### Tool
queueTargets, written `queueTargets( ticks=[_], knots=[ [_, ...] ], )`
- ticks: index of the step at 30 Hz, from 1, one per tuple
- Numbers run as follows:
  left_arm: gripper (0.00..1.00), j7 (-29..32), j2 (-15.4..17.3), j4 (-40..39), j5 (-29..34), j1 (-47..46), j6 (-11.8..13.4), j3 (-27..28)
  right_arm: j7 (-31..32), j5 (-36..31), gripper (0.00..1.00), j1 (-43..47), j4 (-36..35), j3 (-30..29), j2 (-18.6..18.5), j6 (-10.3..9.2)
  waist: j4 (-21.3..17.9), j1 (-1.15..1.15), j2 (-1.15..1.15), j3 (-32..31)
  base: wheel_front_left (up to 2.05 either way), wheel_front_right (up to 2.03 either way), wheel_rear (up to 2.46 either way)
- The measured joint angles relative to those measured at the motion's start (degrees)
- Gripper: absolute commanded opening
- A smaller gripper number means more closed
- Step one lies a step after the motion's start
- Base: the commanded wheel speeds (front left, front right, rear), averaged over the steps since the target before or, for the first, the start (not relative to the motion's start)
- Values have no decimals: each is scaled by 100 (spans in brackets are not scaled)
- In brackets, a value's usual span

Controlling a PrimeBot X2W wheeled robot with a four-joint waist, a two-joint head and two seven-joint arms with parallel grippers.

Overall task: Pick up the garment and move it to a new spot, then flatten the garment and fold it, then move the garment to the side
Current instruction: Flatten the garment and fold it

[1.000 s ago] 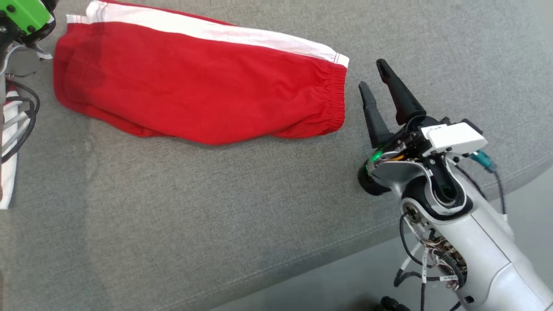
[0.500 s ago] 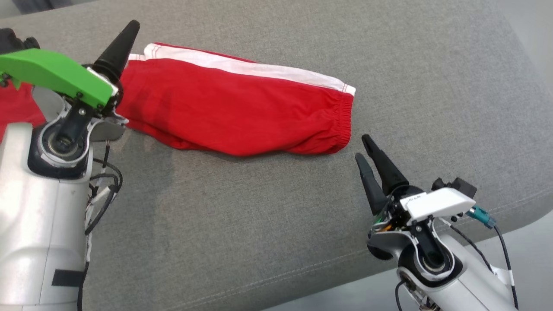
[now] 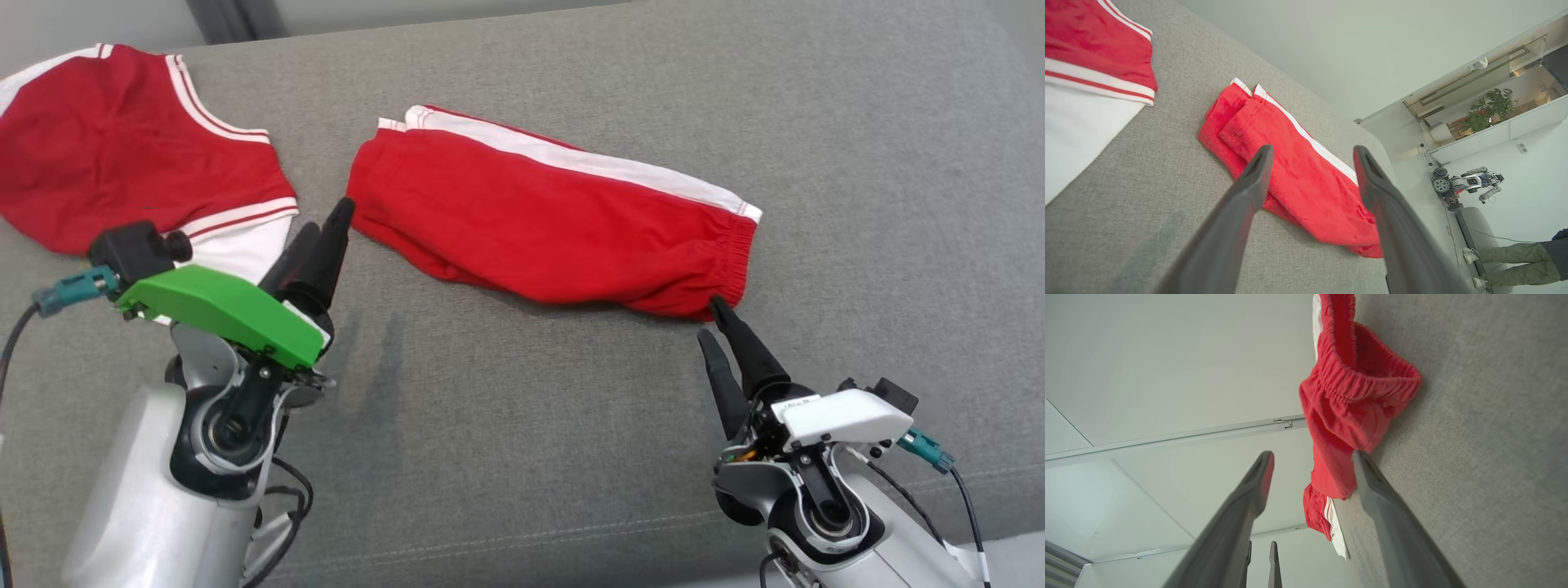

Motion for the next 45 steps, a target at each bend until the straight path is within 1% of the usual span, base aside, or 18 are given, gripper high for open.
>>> queueTargets(
  ticks=[4, 6, 9, 11, 14, 15, 18, 23, 31, 34, 41, 42, 44, 45],
  knots=[
    [100, -121, 11, -386, 118, 362, 34, -104, -9, -11, 100, 27, 177, -191, 3, -5, 257, 0, 0, -24, 0, 0, 0],
    [100, -196, 102, -567, 349, 489, 35, -170, -32, -11, 100, 35, 245, -280, 14, -5, 377, 0, 0, -20, 0, 0, 0],
    [100, -316, 347, -783, 702, 749, 35, -252, -35, -11, 100, 35, 354, -380, 66, -7, 535, 0, 0, 4, 0, 0, 0],
    [100, -398, 441, -882, 789, 995, 62, -240, -43, -8, 100, 35, 426, -443, 127, -13, 616, 0, 0, 33, 0, 0, 0],
    [100, -485, 516, -949, 876, 1253, 86, -244, -44, -7, 100, 34, 481, -486, 165, -14, 669, 0, 0, 76, 0, 0, 0],
    [100, -569, 578, -1000, 1069, 1494, 87, -245, -49, 4, 100, 32, 568, -547, 190, -14, 705, 0, 0, 119, 0, 0, 0],
    [100, -660, 639, -1134, 1169, 1661, 88, -253, -49, 7, 100, 30, 601, -651, 211, -14, 731, 0, 0, 164, 0, 0, 0],
    [100, -915, 717, -1371, 1512, 1844, 93, -243, -49, 56, 100, -1, 755, -915, 253, -12, 789, 0, 0, 270, 0, 0, 0],
    [100, -1172, 976, -1623, 2116, 2096, 144, -224, -49, 98, 100, -306, 939, -1318, 291, -12, 841, 0, 0, 404, 0, 0, 0],
    [100, -1222, 972, -1642, 2139, 2271, 145, -219, -49, 123, 100, -417, 1016, -1396, 307, -11, 848, 0, 0, 426, 0, 0, 0],
    [100, -1273, 832, -1711, 2129, 2505, 163, -205, -51, 261, 100, -529, 1088, -1538, 376, -4, 866, 0, 0, 459, 0, 0, 0],
    [100, -1279, 828, -1718, 2129, 2522, 163, -197, -51, 266, 97, -538, 1092, -1541, 383, -4, 868, 0, 0, 464, 0, 0, 0],
    [100, -1306, 828, -1749, 2130, 2551, 164, -157, -51, 272, 48, -553, 1114, -1545, 401, 0, 869, 0, 0, 474, 0, 0, 0],
    [100, -1306, 827, -1763, 2130, 2570, 164, -137, -51, 278, 29, -568, 1139, -1541, 402, 0, 867, 0, 0, 478, 0, 0, 0]
  ],
)
